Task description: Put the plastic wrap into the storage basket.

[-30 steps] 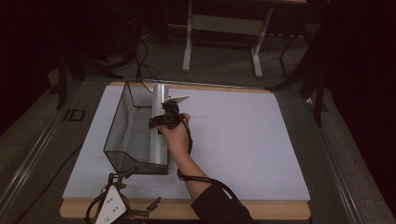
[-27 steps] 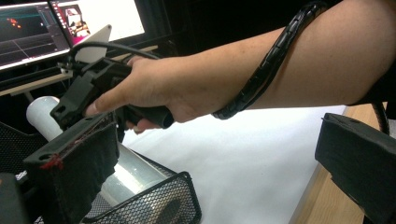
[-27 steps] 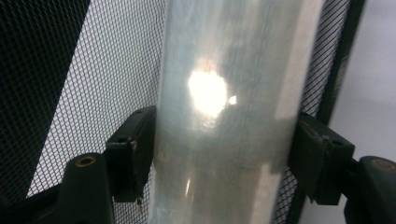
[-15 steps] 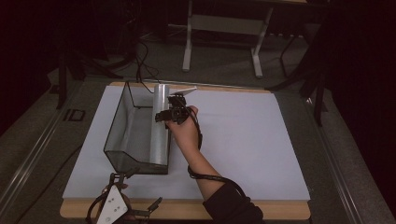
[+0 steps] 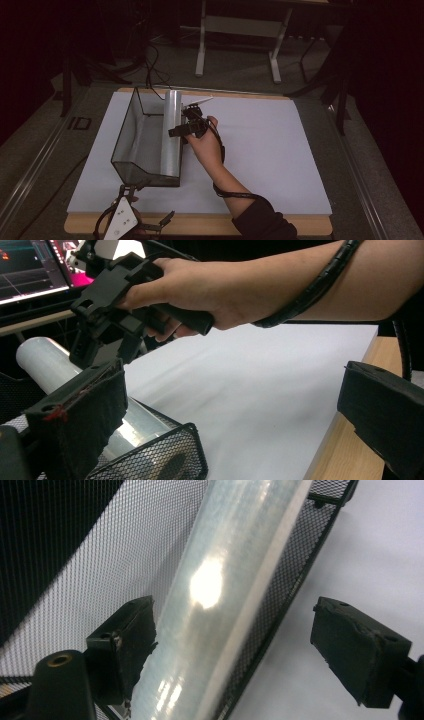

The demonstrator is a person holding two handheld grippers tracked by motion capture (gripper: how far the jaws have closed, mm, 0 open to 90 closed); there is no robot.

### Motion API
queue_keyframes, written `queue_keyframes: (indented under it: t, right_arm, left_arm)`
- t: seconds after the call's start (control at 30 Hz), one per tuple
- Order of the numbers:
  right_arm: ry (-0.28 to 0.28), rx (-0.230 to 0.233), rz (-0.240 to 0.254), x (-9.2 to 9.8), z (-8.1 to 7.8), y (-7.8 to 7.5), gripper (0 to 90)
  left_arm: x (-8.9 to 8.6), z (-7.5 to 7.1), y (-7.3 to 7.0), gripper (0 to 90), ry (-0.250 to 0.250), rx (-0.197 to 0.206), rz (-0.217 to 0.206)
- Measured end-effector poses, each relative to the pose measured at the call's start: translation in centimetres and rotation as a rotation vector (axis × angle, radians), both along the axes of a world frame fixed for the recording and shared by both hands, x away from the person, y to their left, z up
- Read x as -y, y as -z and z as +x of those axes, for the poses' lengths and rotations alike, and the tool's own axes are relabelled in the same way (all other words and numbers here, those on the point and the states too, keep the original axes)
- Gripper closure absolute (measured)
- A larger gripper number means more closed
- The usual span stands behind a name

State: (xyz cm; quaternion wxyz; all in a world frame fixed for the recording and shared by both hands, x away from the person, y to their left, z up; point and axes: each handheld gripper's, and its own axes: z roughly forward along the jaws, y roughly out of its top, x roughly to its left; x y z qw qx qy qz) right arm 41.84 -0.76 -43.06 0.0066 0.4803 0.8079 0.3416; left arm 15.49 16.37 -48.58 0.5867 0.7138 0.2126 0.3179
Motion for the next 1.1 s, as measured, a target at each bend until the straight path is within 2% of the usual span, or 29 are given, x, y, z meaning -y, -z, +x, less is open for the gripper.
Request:
queue_keyframes:
  t: [0.1,0.2,0.23,0.43,0.5,0.6,0.77,0.8,0.9,0.97,1.0,1.1]
  right_arm:
    - [-0.038,0.035,-0.009,0.7,-0.6,-0.2,17.7]
    - [-0.046,0.054,-0.020,1.3,-0.9,-0.3,17.6]
    - [-0.047,0.075,-0.028,1.7,-1.1,-0.4,17.3]
    - [-0.072,0.130,-0.025,3.0,-1.8,-0.7,14.1]
    - [-0.091,0.158,-0.020,3.8,-2.5,-1.0,14.1]
    - [-0.112,0.172,-0.008,4.8,-3.2,-1.2,14.2]
    - [-0.120,0.196,-0.012,6.1,-4.1,-1.3,14.2]
    - [-0.128,0.215,-0.019,7.2,-4.8,-1.2,14.3]
    - [-0.129,0.251,-0.029,8.5,-5.7,-1.1,14.3]
    - [-0.128,0.254,-0.025,8.9,-5.9,-1.1,14.3]
    - [-0.119,0.265,-0.010,9.7,-6.4,-1.1,14.3]
    - [-0.114,0.301,-0.016,10.7,-7.1,-1.1,14.3]
  left_arm:
    - [0.1,0.0,0.1,0.1,0.004,-0.007,0.002]
    - [0.2,0.1,0.1,0.1,0.008,-0.014,0.003]
    - [0.2,0.1,0.2,0.1,0.012,-0.017,0.006]
    - [0.3,0.2,0.3,0.1,0.021,-0.024,0.007]
    - [0.3,0.2,0.3,0.2,0.020,-0.030,0.009]
    - [0.3,0.3,0.4,0.1,0.022,-0.040,0.006]
    - [0.4,0.4,0.5,0.1,0.026,-0.047,0.004]
    - [0.5,0.4,0.5,0.2,0.028,-0.048,0.003]
    - [0.5,0.4,0.5,0.1,0.027,-0.050,0.005]
    - [0.6,0.4,0.5,0.1,0.029,-0.051,0.007]
    - [0.6,0.4,0.5,0.1,0.030,-0.052,0.006]
    - [0.7,0.4,0.5,0.2,0.031,-0.054,0.007]
